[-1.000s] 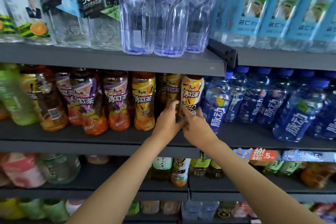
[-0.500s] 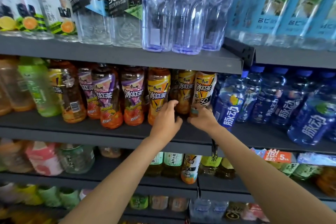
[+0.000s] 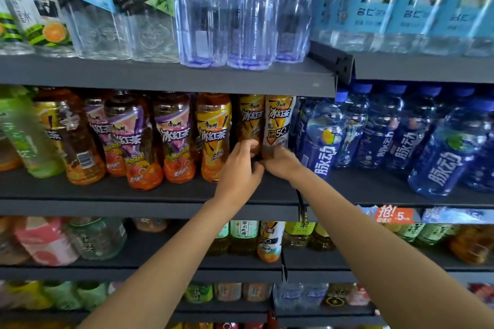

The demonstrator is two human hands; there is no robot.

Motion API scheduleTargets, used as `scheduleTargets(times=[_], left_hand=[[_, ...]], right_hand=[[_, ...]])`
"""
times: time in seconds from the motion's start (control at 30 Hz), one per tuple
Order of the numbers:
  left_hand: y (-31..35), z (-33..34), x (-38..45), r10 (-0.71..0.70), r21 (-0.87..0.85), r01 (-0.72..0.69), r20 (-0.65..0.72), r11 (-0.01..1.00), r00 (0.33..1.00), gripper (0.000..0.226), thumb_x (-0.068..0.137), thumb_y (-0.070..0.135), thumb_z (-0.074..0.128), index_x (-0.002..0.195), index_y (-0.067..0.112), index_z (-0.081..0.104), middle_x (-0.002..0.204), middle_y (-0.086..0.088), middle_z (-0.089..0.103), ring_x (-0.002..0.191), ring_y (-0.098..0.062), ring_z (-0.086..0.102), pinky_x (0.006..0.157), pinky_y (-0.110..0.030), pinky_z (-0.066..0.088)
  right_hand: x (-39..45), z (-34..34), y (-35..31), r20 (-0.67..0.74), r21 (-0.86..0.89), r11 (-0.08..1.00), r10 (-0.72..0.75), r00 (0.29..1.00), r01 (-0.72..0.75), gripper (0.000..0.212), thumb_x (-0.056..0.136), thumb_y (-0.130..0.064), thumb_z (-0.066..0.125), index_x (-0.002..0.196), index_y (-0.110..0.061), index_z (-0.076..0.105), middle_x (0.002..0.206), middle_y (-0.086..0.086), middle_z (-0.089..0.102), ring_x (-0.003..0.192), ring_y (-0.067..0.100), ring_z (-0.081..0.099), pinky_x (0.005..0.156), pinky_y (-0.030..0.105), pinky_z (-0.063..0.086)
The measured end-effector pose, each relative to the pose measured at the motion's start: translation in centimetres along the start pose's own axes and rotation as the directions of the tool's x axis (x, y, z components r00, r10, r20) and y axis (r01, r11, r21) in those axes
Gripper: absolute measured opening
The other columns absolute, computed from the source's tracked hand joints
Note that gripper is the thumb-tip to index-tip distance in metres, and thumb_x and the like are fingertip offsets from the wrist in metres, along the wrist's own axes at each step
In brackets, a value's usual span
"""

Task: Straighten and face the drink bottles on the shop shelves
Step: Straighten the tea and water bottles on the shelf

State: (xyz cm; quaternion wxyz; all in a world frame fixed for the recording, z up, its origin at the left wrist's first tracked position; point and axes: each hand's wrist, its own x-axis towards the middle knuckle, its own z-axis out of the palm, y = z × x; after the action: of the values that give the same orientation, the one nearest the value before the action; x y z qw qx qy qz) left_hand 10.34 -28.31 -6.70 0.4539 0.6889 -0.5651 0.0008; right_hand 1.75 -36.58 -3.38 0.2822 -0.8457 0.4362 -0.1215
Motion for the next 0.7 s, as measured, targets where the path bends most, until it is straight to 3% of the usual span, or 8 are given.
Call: scheduleTargets(times=[0.07, 0.17, 0.23, 0.3, 0.5, 0.53, 0.6, 0.7], left_hand=[[0.5, 0.0, -0.3, 0.027, -0.026, -0.029, -0.076, 0.999, 0.997, 0.036, 0.086, 0.000, 0.054, 0.122, 0.006, 0.050, 0.118, -0.006, 0.055, 0.104, -0.015, 0.056, 0.087, -0.029, 0.048], [2.3, 0.9, -1.0, 0.056, -0.110, -0.079, -0.193, 0.991, 0.980, 0.030, 0.084, -0.004, 0.053, 0.113, 0.005, 0.053, 0.105, 0.001, 0.056, 0.093, -0.010, 0.055, 0.081, -0.020, 0.045], [4.6, 2.4, -1.0, 0.089, -0.173, -0.124, -0.194, 0.977, 0.977, 0.028, 0.085, -0.004, 0.052, 0.111, 0.007, 0.051, 0.101, 0.000, 0.056, 0.087, -0.012, 0.055, 0.076, -0.022, 0.045], [7.4, 4.6, -0.8, 0.144, -0.229, -0.177, -0.153, 0.957, 0.978, 0.028, 0.086, -0.004, 0.050, 0.111, 0.009, 0.049, 0.099, -0.002, 0.056, 0.082, -0.012, 0.055, 0.074, -0.026, 0.047], [15.9, 13.2, -0.9, 0.229, -0.288, -0.206, 0.048, 0.935, 0.972, 0.031, 0.089, 0.001, 0.048, 0.119, 0.008, 0.044, 0.100, 0.004, 0.050, 0.086, -0.012, 0.050, 0.076, -0.034, 0.045], [17.2, 14.6, -0.9, 0.235, -0.284, -0.209, 0.063, 0.936, 0.970, 0.031, 0.090, 0.002, 0.048, 0.120, 0.008, 0.044, 0.101, 0.004, 0.050, 0.086, -0.012, 0.050, 0.076, -0.034, 0.045], [19.7, 17.5, -0.8, 0.235, -0.265, -0.203, 0.095, 0.943, 0.967, 0.031, 0.090, 0.003, 0.048, 0.121, 0.009, 0.043, 0.103, 0.004, 0.050, 0.089, -0.012, 0.049, 0.078, -0.033, 0.044], [23.3, 21.9, -0.5, 0.239, -0.265, -0.200, 0.121, 0.943, 0.964, 0.031, 0.090, 0.003, 0.047, 0.120, 0.010, 0.044, 0.104, 0.003, 0.050, 0.093, -0.017, 0.052, 0.080, -0.035, 0.045]], right_hand=[[-1.1, -1.0, 0.5, -0.010, -0.010, 0.998, -0.062, 0.998, 0.062, 0.032, 0.089, -0.019, 0.054, 0.120, -0.012, 0.058, 0.121, 0.012, 0.059, 0.115, 0.027, 0.053, 0.086, 0.026, 0.040], [-4.0, -4.4, 2.0, -0.119, 0.137, 0.978, -0.143, 0.983, 0.159, 0.011, 0.088, -0.013, 0.059, 0.099, -0.014, 0.064, 0.103, 0.008, 0.066, 0.095, 0.018, 0.059, 0.083, 0.026, 0.044], [-6.8, -7.6, 3.1, -0.181, 0.185, 0.955, -0.200, 0.963, 0.233, 0.013, 0.088, -0.007, 0.057, 0.095, -0.015, 0.064, 0.094, 0.010, 0.068, 0.087, 0.018, 0.061, 0.083, 0.027, 0.046], [-9.2, -10.9, 5.3, -0.289, 0.111, 0.963, -0.207, 0.935, 0.247, 0.016, 0.088, -0.008, 0.057, 0.100, -0.010, 0.066, 0.094, 0.008, 0.069, 0.088, 0.015, 0.062, 0.084, 0.021, 0.045], [-12.7, -17.4, 16.0, -0.503, 0.146, 0.986, 0.005, 0.864, 0.080, 0.017, 0.089, -0.007, 0.057, 0.102, -0.005, 0.066, 0.093, 0.004, 0.065, 0.088, 0.013, 0.058, 0.076, 0.011, 0.043], [-13.1, -18.1, 18.1, -0.508, 0.153, 0.987, 0.035, 0.860, 0.050, 0.018, 0.089, -0.008, 0.057, 0.104, -0.005, 0.066, 0.097, 0.006, 0.066, 0.091, 0.016, 0.059, 0.078, 0.012, 0.043], [-14.1, -19.7, 22.2, -0.548, 0.155, 0.988, 0.087, 0.832, -0.001, 0.021, 0.090, -0.010, 0.056, 0.110, -0.006, 0.062, 0.108, 0.011, 0.065, 0.100, 0.024, 0.059, 0.086, 0.028, 0.045], [-15.2, -22.5, 28.2, -0.721, 0.215, 0.976, 0.174, 0.671, -0.022, 0.025, 0.091, -0.009, 0.053, 0.116, -0.009, 0.057, 0.111, 0.014, 0.062, 0.099, 0.026, 0.058, 0.082, 0.037, 0.047]])
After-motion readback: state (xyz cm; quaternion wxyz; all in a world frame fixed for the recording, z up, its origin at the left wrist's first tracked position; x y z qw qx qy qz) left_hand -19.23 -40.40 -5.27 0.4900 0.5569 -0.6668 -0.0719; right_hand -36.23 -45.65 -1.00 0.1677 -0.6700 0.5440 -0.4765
